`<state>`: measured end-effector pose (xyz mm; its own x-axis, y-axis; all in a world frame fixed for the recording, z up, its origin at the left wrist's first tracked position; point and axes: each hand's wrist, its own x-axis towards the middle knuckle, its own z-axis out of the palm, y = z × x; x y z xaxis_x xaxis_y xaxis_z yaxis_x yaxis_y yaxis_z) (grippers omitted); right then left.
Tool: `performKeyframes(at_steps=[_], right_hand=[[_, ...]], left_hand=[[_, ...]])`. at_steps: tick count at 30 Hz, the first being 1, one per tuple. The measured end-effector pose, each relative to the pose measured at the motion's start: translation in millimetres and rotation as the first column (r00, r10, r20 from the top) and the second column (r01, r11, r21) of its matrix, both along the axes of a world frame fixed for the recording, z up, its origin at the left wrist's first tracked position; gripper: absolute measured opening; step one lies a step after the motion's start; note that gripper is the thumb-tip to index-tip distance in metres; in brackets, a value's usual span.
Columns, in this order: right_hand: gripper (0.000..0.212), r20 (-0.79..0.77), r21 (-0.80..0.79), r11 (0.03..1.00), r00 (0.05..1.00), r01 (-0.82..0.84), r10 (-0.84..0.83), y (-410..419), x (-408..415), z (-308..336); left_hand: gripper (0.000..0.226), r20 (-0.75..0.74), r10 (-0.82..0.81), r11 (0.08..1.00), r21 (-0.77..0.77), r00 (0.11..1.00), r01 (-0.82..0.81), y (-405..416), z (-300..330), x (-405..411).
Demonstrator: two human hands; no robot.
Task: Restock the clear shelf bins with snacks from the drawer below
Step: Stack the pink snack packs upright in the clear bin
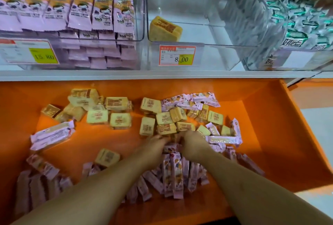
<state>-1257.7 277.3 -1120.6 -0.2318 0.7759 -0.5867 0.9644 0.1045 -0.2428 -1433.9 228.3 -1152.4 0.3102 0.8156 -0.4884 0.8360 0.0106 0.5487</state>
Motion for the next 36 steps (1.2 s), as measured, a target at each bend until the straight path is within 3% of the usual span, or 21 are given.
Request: performKeyframes(at_steps=[2, 6, 9, 11, 13, 15, 17, 21, 23, 27, 31, 33, 36], right_hand=[[0.012, -0.072, -0.015, 0.999, 0.996, 0.047, -0.048, 0.6, -0.5, 2.8], [0.017, -0.240, -0.062, 0.989, 0.960, 0.131, -0.142, 0.4, -4.0, 15.3], [0.021, -0.340, -0.118, 0.974, 0.914, 0.192, -0.221, 2.0, -6.5, 28.6], [0.027, -0.290, -0.177, 0.978, 0.943, 0.113, -0.162, 1.3, -6.0, 32.9], [0.040, -0.152, -0.205, 0.977, 0.988, -0.061, 0.030, -2.9, -5.4, 31.3], [0.062, -0.016, -0.164, 0.955, 0.969, -0.247, 0.248, -10.6, -4.4, 23.0], [0.075, 0.076, -0.133, 0.926, 0.928, -0.353, 0.365, -17.5, -3.2, 17.3], [0.059, 0.122, -0.118, 0.926, 0.920, -0.360, 0.373, -21.3, -5.0, 20.7], [0.050, 0.053, -0.167, 0.952, 0.962, -0.256, 0.268, -19.4, -7.9, 29.0], [0.045, -0.109, -0.243, 0.962, 0.989, -0.121, 0.096, -8.2, -18.1, 66.8], [0.062, -0.283, -0.190, 0.979, 0.959, -0.074, 0.018, 5.4, -32.3, 135.1], [0.051, -0.385, -0.176, 0.983, 0.923, -0.047, -0.025, 5.8, -38.2, 168.4], [0.034, -0.488, -0.092, 0.996, 0.872, -0.013, -0.033, -3.4, -50.1, 213.9]], left_hand=[[0.064, 0.011, 0.027, 1.000, 0.013, 1.000, -0.028, 0.3, -4.9, 2.2], [0.033, 0.051, 0.137, 0.989, 0.041, 0.989, -0.139, 2.8, 1.3, 1.1], [0.030, 0.113, 0.254, 0.962, 0.068, 0.960, -0.263, 4.7, 15.6, -10.8], [0.033, 0.155, 0.334, 0.937, 0.047, 0.930, -0.345, 3.2, 25.9, -23.2], [0.036, 0.193, 0.405, 0.913, -0.025, 0.894, -0.408, -1.1, 33.8, -35.4], [0.045, 0.228, 0.450, 0.893, -0.101, 0.863, -0.439, -7.8, 41.8, -43.8], [0.053, 0.245, 0.465, 0.885, -0.146, 0.851, -0.442, -14.2, 46.6, -48.1], [0.064, 0.288, 0.538, 0.841, -0.239, 0.792, -0.484, -22.7, 54.7, -54.7], [0.065, 0.280, 0.566, 0.821, -0.270, 0.775, -0.502, -25.1, 63.4, -57.2], [0.041, 0.321, 0.606, 0.789, -0.357, 0.728, -0.499, -26.6, 84.9, -63.7], [0.053, 0.361, 0.586, 0.805, -0.356, 0.725, -0.474, -26.6, 129.9, -76.8], [0.063, 0.384, 0.559, 0.828, -0.310, 0.735, -0.468, -25.1, 156.3, -82.4], [0.049, 0.440, 0.514, 0.857, -0.243, 0.736, -0.454, -28.5, 201.1, -87.5]])
